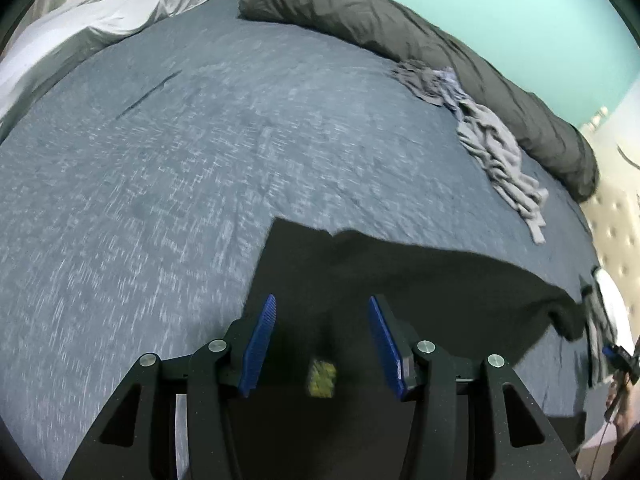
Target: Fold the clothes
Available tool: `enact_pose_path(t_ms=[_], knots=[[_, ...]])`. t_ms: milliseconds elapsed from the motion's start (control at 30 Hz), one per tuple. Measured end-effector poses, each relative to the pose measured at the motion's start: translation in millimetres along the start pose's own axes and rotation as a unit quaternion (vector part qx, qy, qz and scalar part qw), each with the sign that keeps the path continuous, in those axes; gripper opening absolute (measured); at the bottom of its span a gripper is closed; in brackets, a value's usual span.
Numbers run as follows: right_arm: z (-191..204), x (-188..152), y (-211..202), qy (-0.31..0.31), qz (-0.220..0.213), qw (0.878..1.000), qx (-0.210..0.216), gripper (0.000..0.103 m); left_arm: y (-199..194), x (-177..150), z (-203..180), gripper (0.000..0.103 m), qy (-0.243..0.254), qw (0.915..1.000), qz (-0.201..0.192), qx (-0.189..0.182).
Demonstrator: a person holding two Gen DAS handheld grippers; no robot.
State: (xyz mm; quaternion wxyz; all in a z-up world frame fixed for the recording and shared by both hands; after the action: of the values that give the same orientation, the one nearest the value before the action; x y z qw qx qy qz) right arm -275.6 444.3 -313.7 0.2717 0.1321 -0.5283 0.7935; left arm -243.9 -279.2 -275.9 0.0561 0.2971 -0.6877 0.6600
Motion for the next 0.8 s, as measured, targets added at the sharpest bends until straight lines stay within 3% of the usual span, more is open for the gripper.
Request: enact_pose_path(t_ms=[367,800], knots=[[-24.4,38.8,75.5,0.009,0.007,0.999,-0.034,0.064,69.1,36.1,11.0,0.058,-0.03,0.9992,0.024,0.009],[-39.6,64.1,110.2,0.008,0.014,0.998,-0.054,0.064,98.9,38.6,7.0,0.057,-0.043,0.9981,0.043,-0.012]])
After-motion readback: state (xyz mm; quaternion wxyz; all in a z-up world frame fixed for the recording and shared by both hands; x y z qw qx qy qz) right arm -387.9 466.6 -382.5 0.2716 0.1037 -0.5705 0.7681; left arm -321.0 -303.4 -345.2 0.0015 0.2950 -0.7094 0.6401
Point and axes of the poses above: each gripper's, at about its wrist camera, not at the fingertips, and y roughly the way its jaws point, z to its left, x to its top, the point moved 7 cm from there along y, roughly the way its jaws point, and after that the axes turned 11 degrees about x, right-handed, at the moved point
